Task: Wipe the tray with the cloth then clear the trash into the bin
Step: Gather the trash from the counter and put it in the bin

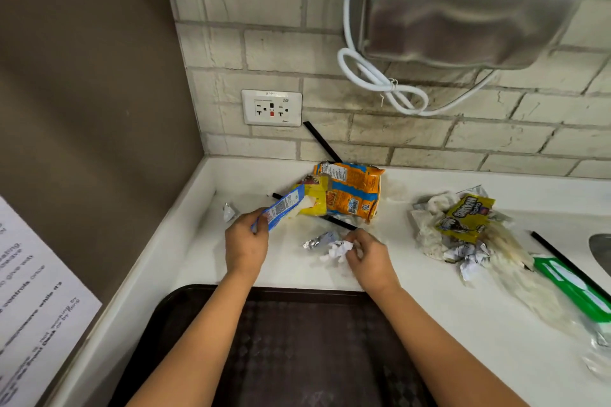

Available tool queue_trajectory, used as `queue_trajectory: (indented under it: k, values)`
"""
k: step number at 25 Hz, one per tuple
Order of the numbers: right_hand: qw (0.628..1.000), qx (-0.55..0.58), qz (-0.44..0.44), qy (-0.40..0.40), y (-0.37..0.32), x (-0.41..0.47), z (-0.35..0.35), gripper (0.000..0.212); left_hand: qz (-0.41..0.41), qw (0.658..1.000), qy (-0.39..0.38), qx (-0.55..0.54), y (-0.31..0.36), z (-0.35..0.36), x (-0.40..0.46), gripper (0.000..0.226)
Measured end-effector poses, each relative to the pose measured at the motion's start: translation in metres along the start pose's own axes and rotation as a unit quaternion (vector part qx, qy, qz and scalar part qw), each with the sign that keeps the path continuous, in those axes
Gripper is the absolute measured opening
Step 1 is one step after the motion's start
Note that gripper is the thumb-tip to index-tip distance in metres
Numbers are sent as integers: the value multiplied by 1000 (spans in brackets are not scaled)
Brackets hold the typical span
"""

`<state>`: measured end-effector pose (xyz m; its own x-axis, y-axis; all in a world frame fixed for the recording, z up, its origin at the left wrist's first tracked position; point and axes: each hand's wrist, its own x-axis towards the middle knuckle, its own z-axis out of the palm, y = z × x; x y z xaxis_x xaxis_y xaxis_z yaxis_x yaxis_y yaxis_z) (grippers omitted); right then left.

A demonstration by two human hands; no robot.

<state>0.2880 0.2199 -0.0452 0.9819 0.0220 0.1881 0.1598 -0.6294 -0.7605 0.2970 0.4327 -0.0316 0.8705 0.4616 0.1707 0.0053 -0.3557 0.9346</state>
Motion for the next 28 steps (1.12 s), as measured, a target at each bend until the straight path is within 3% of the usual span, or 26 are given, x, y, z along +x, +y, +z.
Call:
queue_trajectory:
  k: [5,7,11,14,16,20,24,28]
  values:
    - [991,112,37,64,-7,12,-26,23,-82,994,-19,-70,10,-6,-17,24]
    - [991,111,60,40,7,12,-28,32,-106,991,-37,-70,8,-5,-21,24]
    - [993,-73,71,-64,36,7,-26,41,-123,989,-64,-47,6,-2,-29,25]
    - [963,-217,94,-130,31,7,-24,35,-127,989,-68,-39,6,0,-30,26]
    - [944,-262,129,-157,23,2,-23,34,-127,988,-75,-34,7,1,-30,27]
    - [925,-307,120,-190,23,-3,-19,55,-127,988,-80,-24,7,3,-29,27]
    - [960,-220,99,-145,35,5,-15,24,-136,987,-87,-13,4,7,-30,28]
    - [985,-87,125,-84,46,5,-32,21,-139,986,-85,-29,6,9,-32,26]
